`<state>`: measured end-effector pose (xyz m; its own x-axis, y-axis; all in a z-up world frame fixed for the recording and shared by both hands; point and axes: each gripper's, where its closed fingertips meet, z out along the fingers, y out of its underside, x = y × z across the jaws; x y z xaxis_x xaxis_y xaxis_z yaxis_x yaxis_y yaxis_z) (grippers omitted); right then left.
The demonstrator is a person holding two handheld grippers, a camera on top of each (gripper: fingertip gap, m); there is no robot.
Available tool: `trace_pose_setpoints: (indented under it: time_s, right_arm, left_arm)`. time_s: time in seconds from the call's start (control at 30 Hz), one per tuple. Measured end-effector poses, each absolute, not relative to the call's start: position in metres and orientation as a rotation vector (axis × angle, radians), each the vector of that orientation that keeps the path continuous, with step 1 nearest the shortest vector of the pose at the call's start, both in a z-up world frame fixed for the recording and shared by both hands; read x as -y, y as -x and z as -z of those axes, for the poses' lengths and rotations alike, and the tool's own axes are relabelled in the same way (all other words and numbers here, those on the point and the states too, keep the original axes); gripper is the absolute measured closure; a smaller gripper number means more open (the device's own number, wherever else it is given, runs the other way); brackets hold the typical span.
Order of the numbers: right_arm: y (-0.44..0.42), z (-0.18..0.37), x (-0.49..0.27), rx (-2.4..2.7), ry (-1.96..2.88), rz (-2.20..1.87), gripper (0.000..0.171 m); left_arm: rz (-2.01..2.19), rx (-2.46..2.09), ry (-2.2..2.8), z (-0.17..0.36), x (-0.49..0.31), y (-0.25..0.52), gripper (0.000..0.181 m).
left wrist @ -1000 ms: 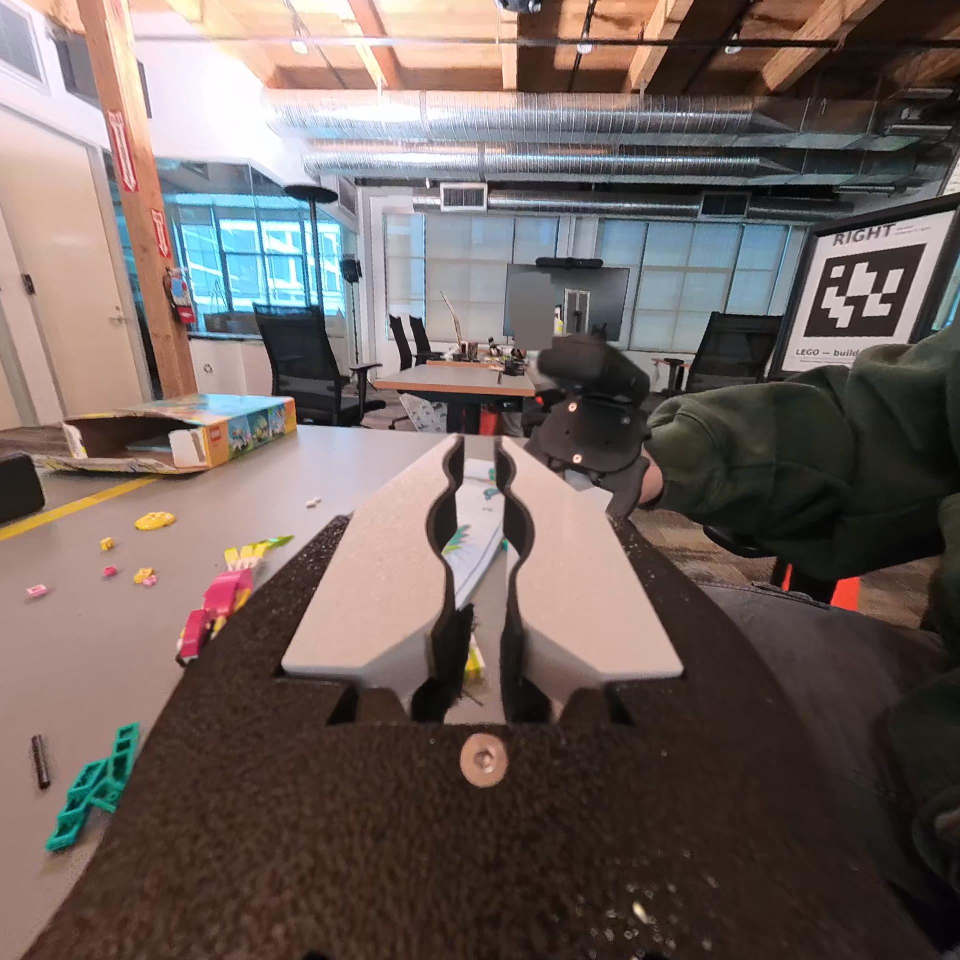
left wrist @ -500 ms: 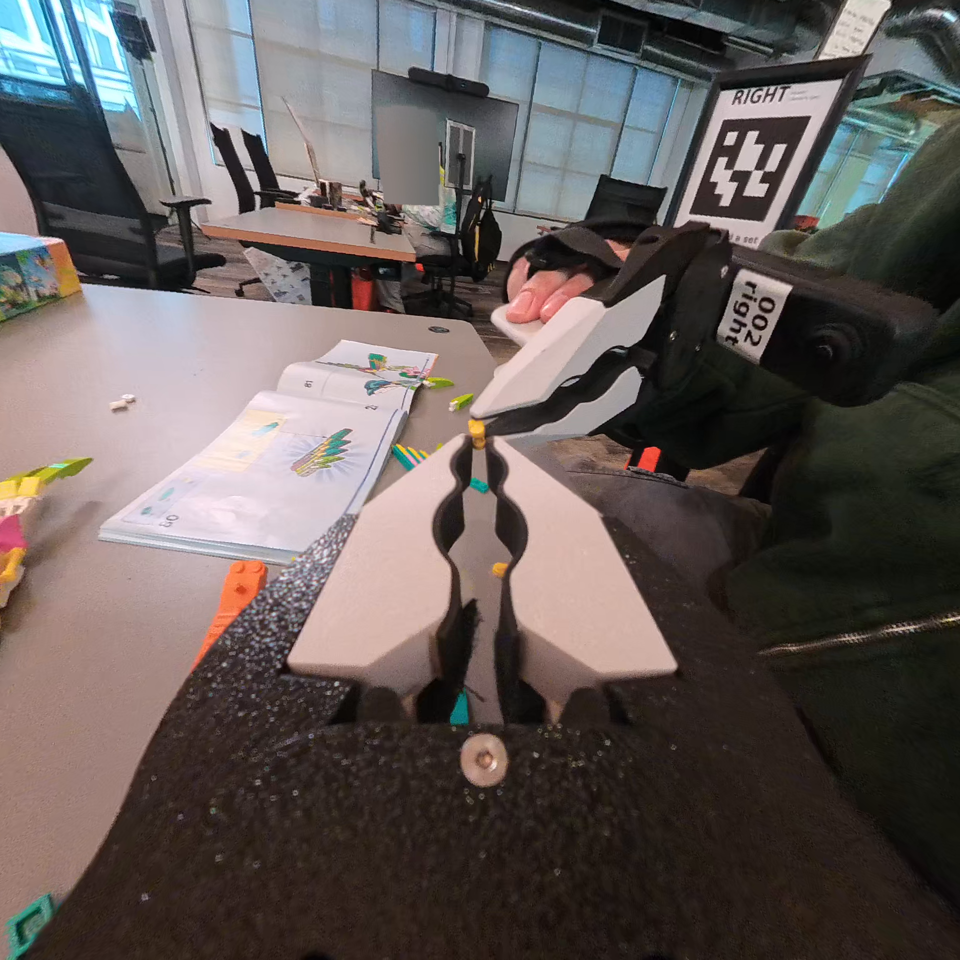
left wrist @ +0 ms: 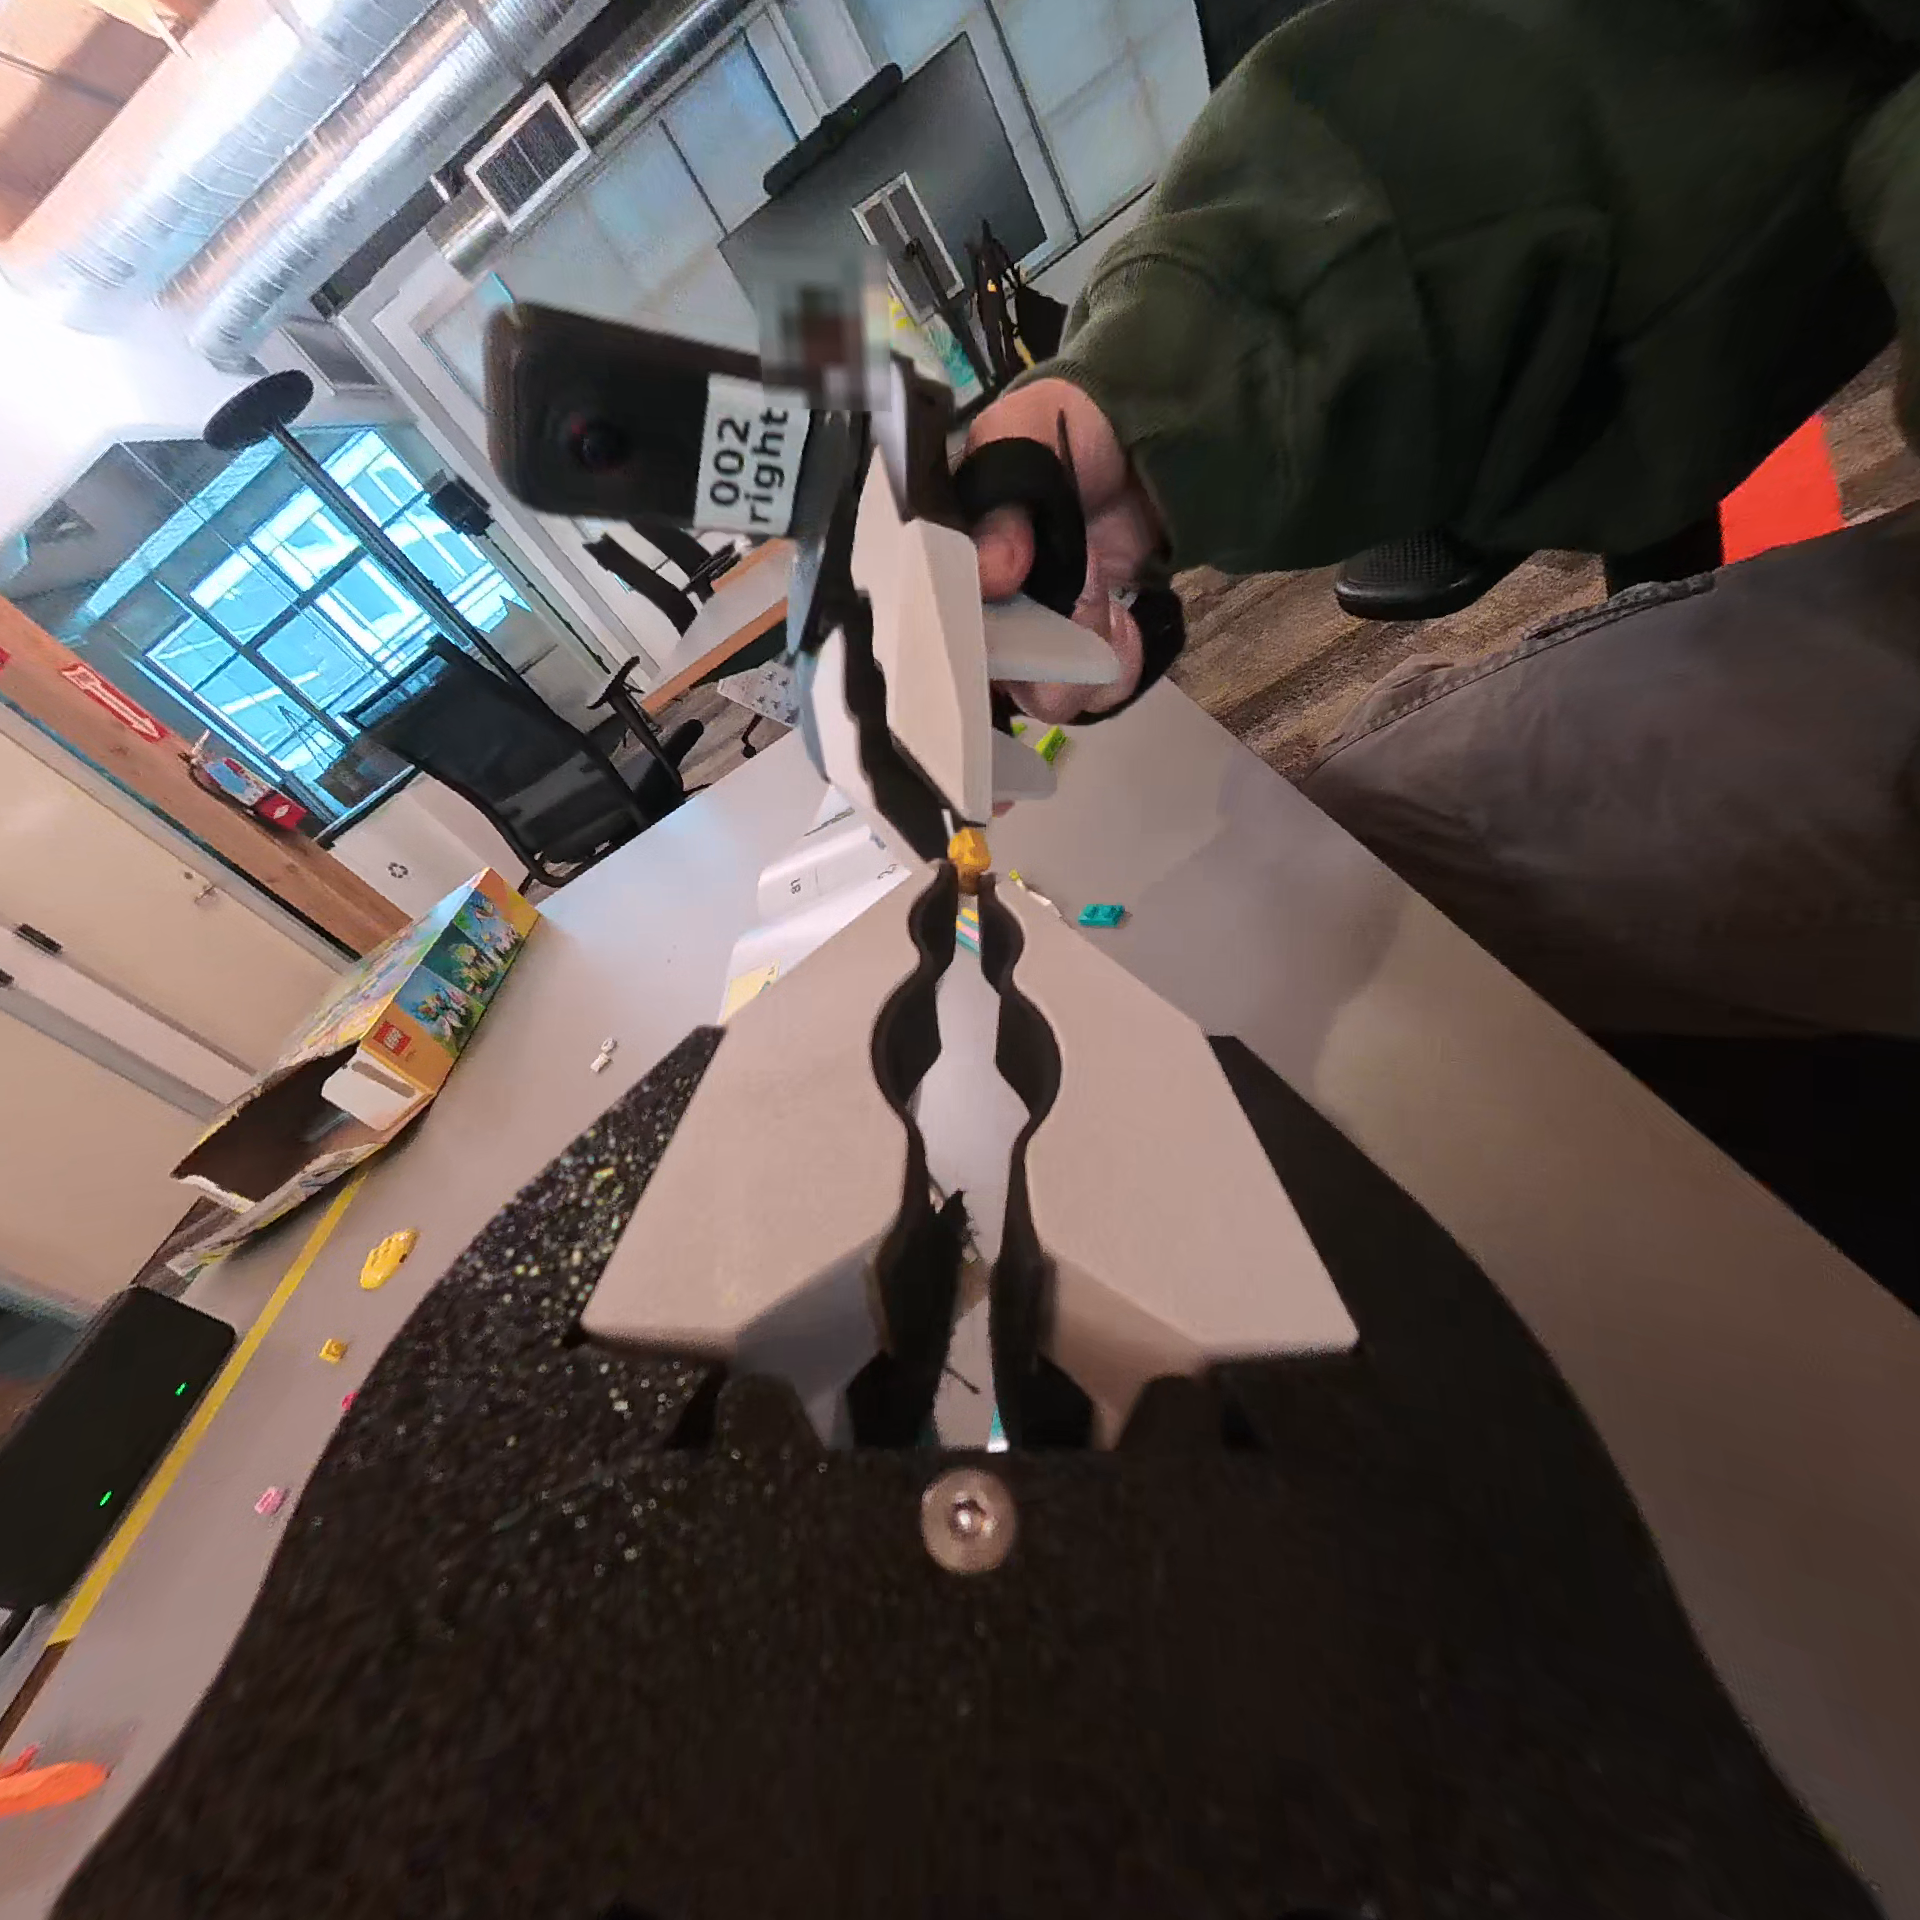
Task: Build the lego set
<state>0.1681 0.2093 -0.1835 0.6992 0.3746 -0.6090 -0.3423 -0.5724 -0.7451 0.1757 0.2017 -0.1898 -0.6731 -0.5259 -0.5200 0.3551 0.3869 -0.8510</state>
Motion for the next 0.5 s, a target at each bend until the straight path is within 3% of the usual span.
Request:
trace_pose_setpoints:
  time_s: [0.23,0.37,0.5]
  right_arm:
    - [-0.171,0.191,-0.207,0.070,1.972,-0.935,0.165]
    - [-0.207,0.243,-0.201,0.296,2.270,-0.446,0.165]
    - [-0.210,0.274,-0.192,0.447,2.389,-0.290,0.165]
  left_arm:
    - [1.428,-1.857,0.215,0.193,-0.201,-0.179,0.180]
    - [1.338,-1.834,0.357,0.198,-0.219,-0.196,0.176]
    - [1.351,-1.732,0.418,0.184,-0.236,-0.200,0.181]
